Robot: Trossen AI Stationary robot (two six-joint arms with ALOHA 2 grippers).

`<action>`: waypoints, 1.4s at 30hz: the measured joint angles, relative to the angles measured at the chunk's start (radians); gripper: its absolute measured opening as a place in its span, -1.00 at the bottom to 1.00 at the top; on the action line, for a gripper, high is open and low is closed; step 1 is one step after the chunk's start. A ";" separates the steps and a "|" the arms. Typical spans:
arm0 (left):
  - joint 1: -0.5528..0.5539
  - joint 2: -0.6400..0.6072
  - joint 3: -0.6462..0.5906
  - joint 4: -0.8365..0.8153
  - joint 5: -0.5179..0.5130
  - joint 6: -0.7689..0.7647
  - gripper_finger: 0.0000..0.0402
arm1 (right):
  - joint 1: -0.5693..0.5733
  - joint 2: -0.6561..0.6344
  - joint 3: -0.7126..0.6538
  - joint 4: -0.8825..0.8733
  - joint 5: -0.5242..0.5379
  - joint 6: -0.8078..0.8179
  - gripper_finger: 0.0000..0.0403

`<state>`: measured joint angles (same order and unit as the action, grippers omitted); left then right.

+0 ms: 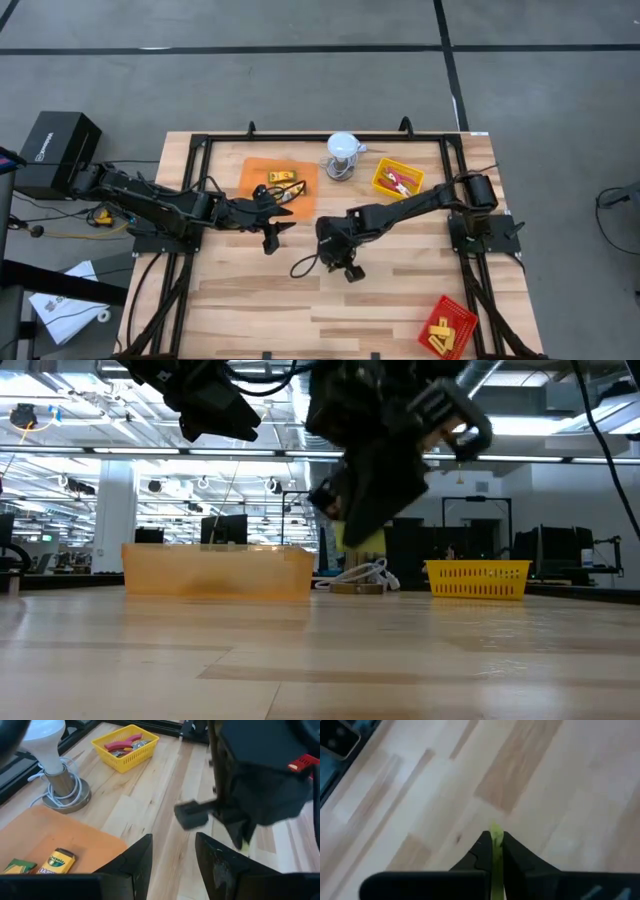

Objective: Pick & Place School Supplies
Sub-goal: Put the green eraser into the red bin

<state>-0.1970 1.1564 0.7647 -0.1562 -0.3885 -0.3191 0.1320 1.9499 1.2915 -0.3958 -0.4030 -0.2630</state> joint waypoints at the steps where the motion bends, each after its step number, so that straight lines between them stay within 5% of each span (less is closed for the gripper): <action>1: 0.000 0.000 0.000 0.000 0.000 0.002 -0.29 | 0.000 -0.008 0.024 -0.062 0.003 -0.006 -0.96; 8: 0.000 0.000 0.000 0.001 0.000 0.031 -0.29 | 0.045 -0.107 0.112 -0.446 0.067 0.022 -0.96; 17: 0.000 0.000 0.000 0.002 0.000 0.031 -0.29 | 0.229 -0.280 0.102 -0.798 0.098 0.341 -0.96; 25: 0.000 0.000 0.000 0.001 0.000 0.030 -0.29 | 0.542 -0.437 -0.060 -0.720 0.172 0.866 -0.97; 33: -0.001 0.000 0.000 0.001 0.026 0.024 -0.29 | 0.859 -0.458 -0.280 -0.428 0.281 1.391 -0.97; 42: -0.001 0.000 0.000 0.002 0.047 0.023 -0.29 | 0.979 -0.382 -0.355 -0.296 0.404 1.614 -0.97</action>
<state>-0.1978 1.1564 0.7647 -0.1547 -0.3419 -0.2964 1.1111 1.5675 0.9363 -0.6920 0.0014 1.3506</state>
